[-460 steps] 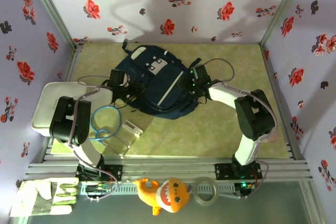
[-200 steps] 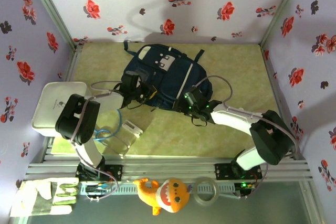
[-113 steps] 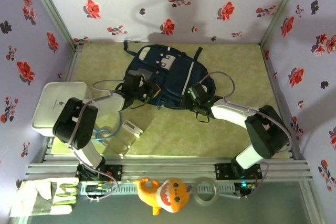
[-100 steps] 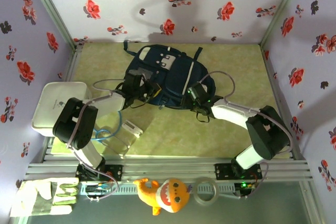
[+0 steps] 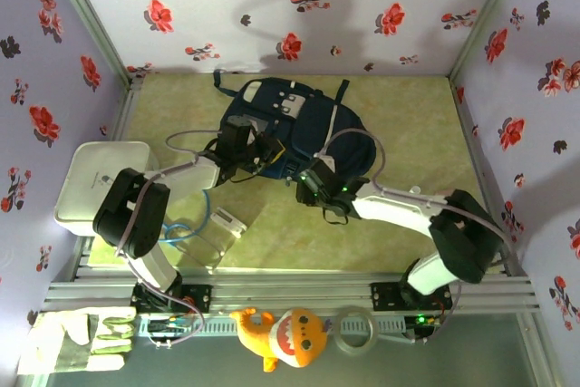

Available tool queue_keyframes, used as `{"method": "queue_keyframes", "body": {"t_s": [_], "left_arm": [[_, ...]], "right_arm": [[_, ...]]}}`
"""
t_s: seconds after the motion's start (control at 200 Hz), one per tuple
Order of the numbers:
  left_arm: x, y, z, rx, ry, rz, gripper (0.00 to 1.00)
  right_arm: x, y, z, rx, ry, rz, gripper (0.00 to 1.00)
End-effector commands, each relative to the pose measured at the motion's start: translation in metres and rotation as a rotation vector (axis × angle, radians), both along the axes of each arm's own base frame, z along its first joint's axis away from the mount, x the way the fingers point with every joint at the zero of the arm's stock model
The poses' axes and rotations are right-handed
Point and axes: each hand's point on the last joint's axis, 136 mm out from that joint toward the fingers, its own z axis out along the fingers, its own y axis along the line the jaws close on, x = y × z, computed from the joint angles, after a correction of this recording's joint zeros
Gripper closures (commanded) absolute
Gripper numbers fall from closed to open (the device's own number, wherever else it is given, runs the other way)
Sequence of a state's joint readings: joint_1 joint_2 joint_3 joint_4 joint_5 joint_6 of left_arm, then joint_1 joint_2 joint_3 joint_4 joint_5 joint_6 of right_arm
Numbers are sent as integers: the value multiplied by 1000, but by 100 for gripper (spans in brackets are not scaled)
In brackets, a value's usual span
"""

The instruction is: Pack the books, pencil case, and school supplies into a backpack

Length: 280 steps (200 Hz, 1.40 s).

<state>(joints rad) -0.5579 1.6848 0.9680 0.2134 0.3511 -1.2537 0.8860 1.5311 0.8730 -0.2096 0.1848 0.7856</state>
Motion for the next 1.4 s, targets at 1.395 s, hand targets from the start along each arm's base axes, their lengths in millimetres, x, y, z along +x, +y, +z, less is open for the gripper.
{"method": "queue_keyframes", "body": {"t_s": [1.395], "left_arm": [[2, -19, 26, -22, -75, -83, 100]], "right_arm": [[58, 17, -31, -129, -124, -104, 85]]}}
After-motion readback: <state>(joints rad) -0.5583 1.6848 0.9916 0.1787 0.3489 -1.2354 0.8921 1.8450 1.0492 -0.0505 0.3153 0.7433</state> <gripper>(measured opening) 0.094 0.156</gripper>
